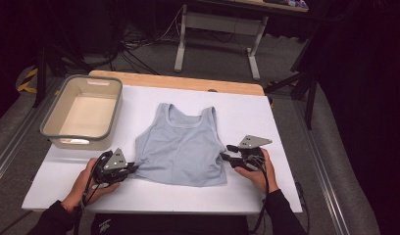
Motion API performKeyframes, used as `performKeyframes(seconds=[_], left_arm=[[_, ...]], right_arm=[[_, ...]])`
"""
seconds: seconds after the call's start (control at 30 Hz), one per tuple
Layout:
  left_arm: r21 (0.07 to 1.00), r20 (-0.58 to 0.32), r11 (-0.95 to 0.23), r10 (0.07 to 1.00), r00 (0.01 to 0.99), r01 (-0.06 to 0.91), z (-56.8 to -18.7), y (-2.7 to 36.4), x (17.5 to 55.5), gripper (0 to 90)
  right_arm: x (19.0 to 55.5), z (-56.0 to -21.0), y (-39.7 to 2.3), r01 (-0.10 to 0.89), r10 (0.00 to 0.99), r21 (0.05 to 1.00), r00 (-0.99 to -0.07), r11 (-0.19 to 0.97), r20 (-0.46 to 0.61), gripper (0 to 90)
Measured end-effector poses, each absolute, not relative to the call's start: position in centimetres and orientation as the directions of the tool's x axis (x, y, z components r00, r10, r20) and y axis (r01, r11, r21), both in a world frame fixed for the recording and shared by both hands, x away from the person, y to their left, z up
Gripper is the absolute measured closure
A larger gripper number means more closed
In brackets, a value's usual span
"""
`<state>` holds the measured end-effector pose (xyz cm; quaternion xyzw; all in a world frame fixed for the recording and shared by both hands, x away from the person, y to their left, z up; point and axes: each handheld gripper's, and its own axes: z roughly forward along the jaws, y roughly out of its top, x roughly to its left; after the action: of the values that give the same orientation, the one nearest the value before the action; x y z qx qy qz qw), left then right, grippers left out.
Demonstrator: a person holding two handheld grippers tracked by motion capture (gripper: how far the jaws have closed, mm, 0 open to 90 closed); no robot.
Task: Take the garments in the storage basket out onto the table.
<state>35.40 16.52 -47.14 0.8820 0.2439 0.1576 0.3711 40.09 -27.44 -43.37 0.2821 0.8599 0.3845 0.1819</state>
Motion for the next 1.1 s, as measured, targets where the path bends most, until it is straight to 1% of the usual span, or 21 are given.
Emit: performKeyframes(seconds=[0.07, 0.1, 0.17, 0.3, 0.4, 0.57, 0.8, 0.9, 0.97, 1.0, 1.03, 1.1], left_arm=[[0.731, 0.099, -0.607, 0.547, 0.832, 0.312, -47.1, 16.5, 35.4, 82.2], [0.731, 0.098, -0.607, 0.546, 0.832, 0.312, -47.1, 16.5, 35.4, 82.2], [0.730, 0.098, -0.608, 0.545, 0.832, 0.312, -47.1, 16.5, 35.4, 82.1], [0.729, 0.105, -0.612, 0.543, 0.833, 0.307, -47.1, 16.4, 35.5, 82.7], [0.724, 0.111, -0.620, 0.536, 0.837, 0.302, -46.9, 16.2, 35.6, 84.7], [0.714, 0.130, -0.639, 0.522, 0.843, 0.286, -46.8, 15.5, 35.3, 85.2], [0.720, 0.141, -0.639, 0.517, 0.844, 0.271, -46.7, 15.3, 35.0, 82.0], [0.728, 0.146, -0.633, 0.516, 0.844, 0.261, -46.5, 15.5, 34.9, 79.2], [0.745, 0.139, -0.615, 0.521, 0.842, 0.258, -46.2, 15.7, 34.9, 76.9], [0.753, 0.144, -0.608, 0.524, 0.839, 0.251, -46.0, 15.9, 34.9, 74.2], [0.763, 0.145, -0.598, 0.529, 0.836, 0.246, -45.8, 16.1, 34.9, 72.7], [0.783, 0.139, -0.573, 0.542, 0.829, 0.243, -45.3, 16.3, 35.0, 69.7]], right_arm=[[40.2, -43.4, -26.9, 0.320, 0.603, 0.750, -0.787, 0.578, -0.130, 71.9], [40.3, -43.5, -26.7, 0.314, 0.595, 0.742, -0.791, 0.592, -0.140, 74.3], [40.5, -43.5, -26.6, 0.306, 0.586, 0.738, -0.797, 0.602, -0.148, 77.5], [40.5, -42.9, -27.2, 0.298, 0.584, 0.731, -0.795, 0.614, -0.166, 80.1], [40.7, -42.0, -27.9, 0.299, 0.599, 0.744, -0.783, 0.597, -0.165, 80.4], [41.1, -41.3, -28.6, 0.314, 0.623, 0.750, -0.764, 0.583, -0.165, 80.4], [41.0, -41.4, -28.8, 0.376, 0.656, 0.730, -0.744, 0.571, -0.130, 77.3], [40.8, -41.3, -29.0, 0.393, 0.675, 0.739, -0.729, 0.547, -0.111, 72.6], [40.6, -41.2, -29.0, 0.394, 0.693, 0.749, -0.711, 0.533, -0.118, 64.9], [40.5, -41.0, -29.1, 0.396, 0.703, 0.759, -0.702, 0.517, -0.114, 62.2], [40.3, -40.8, -29.2, 0.397, 0.716, 0.771, -0.690, 0.497, -0.105, 65.7], [39.9, -40.5, -29.2, 0.372, 0.708, 0.801, -0.700, 0.469, -0.090, 73.2]])
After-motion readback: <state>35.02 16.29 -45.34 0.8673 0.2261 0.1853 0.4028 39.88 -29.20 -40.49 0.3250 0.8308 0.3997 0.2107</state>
